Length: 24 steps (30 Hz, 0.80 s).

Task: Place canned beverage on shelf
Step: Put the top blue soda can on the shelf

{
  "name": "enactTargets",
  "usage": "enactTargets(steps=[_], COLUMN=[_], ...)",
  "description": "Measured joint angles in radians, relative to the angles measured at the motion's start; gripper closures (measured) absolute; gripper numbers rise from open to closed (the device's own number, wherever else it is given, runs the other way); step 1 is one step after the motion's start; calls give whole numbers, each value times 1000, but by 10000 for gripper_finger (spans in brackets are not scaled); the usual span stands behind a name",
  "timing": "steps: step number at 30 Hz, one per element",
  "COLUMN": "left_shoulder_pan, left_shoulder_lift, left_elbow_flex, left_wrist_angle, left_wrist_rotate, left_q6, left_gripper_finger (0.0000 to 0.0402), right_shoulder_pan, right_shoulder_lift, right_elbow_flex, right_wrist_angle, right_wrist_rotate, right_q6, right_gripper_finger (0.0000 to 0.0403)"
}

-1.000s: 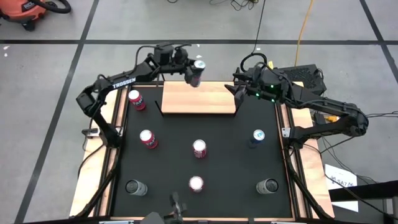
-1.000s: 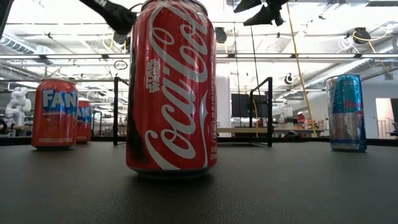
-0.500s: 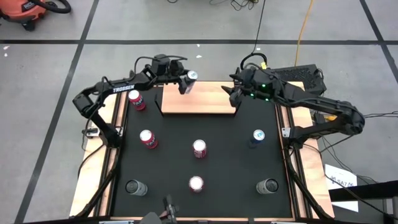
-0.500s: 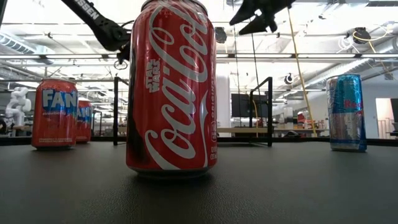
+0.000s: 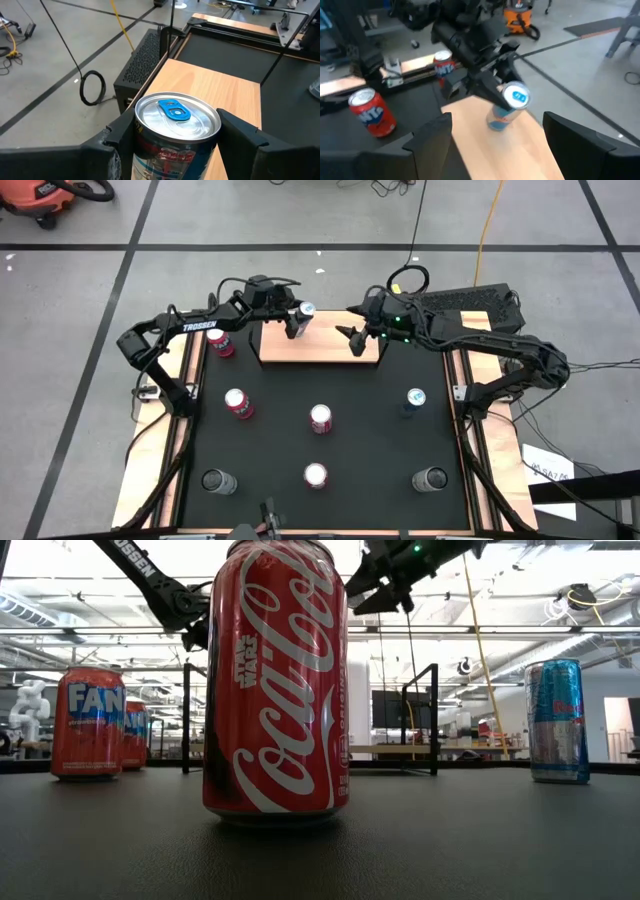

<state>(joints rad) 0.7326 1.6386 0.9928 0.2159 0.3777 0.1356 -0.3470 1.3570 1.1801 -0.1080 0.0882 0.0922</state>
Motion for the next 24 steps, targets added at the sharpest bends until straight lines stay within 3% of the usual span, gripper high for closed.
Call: enactTargets(steps=[5, 11, 15, 24], left_shoulder_pan=[0, -2, 2, -24], left_shoulder_lift=[-10, -68, -100, -105], left_elbow_flex=[-2, -3, -3, -2], left_wrist_angle=[-10, -14, -27, -60], left_wrist_rotate=[14, 39, 48, 91], left_q6=[-20, -17, -18, 16], left_gripper_finger=[195, 193, 191, 189], right_shoulder_pan=[0, -35, -100, -198], right_shoulder_lift=[78, 171, 249, 360], right_elbow_flex=[55, 259, 370, 430], right_wrist_angle=[14, -63, -121, -182], right_wrist_rotate=[-95, -97, -200, -251], right_q6=[43, 11, 39, 45], right_gripper_finger=[108, 117, 117, 117])
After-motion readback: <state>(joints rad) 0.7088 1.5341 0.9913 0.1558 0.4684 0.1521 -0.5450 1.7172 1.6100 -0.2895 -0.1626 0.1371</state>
